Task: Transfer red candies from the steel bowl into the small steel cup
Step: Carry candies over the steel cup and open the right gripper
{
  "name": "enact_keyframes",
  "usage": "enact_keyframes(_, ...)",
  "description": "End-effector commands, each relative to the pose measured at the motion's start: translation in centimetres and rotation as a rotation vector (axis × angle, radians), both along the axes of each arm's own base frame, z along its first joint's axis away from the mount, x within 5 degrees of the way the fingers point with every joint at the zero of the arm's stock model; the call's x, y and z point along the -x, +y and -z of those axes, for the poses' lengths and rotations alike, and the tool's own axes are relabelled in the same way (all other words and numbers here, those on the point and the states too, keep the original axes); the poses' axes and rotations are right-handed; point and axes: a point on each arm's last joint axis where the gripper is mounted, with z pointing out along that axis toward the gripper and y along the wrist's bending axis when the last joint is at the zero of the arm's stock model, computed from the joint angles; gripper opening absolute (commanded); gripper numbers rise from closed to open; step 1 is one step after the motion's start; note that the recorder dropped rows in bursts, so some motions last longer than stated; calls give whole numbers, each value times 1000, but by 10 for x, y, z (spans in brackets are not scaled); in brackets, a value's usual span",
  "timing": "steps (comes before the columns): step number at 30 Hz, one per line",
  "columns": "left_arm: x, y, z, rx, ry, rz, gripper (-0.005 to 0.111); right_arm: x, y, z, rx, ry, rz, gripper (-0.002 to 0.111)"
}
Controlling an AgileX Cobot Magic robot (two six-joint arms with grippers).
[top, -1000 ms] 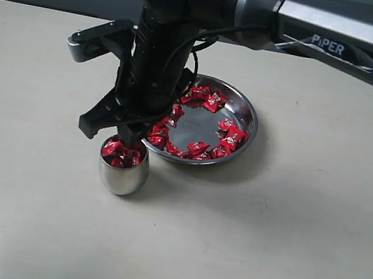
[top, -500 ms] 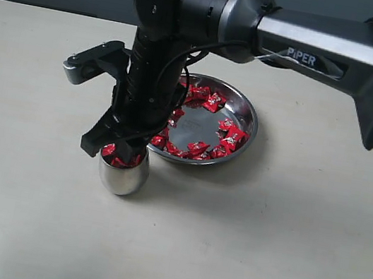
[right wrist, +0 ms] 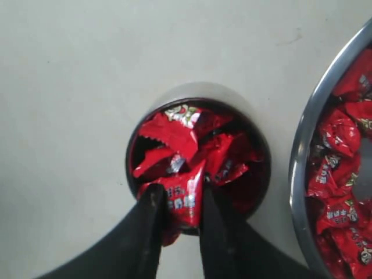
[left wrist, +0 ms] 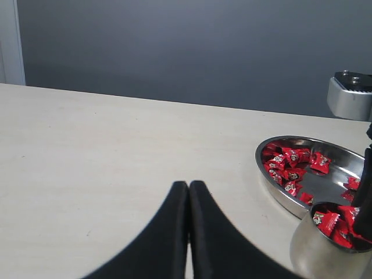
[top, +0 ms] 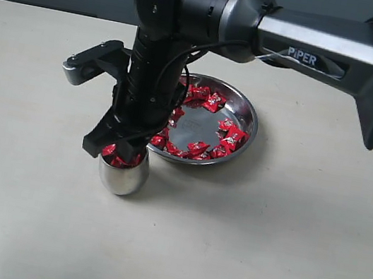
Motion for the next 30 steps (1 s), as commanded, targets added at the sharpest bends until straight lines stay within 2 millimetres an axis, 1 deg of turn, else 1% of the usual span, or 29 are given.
enact_keyframes(1, 0, 0, 0, 3, -7, 6, 0, -2, -2, 0, 7, -12, -10, 22)
enact_keyframes(10, 0, 0, 0, 3, -7, 6, 0, -2, -2, 0, 2, -20, -22, 23)
enact_keyframes(11, 0, 0, 0, 3, -7, 6, 0, -2, -2, 0, 3, -21, -22, 27)
enact_keyframes(14, 0, 0, 0, 3, -7, 6, 0, -3, -2, 0, 2, -30, -22, 45)
enact_keyframes(15, 0, 0, 0, 3, -7, 6, 0, -3, -2, 0, 1, -31, -22, 48)
enact_keyframes(21, 0, 0, 0, 3, -7, 6, 0, -5, -1, -1, -11, -57, -20, 50)
enact_keyframes(25, 0, 0, 0, 3, -7, 6, 0, -12, -6, -10, 17, -157, 21, 50)
enact_keyframes(28, 0, 0, 0, 3, -7, 6, 0, -25, -16, -25, 64, -316, 95, 50)
enact_keyframes(30, 0, 0, 0, 3, -7, 6, 0, -38, -25, -32, 103, -432, 166, 50)
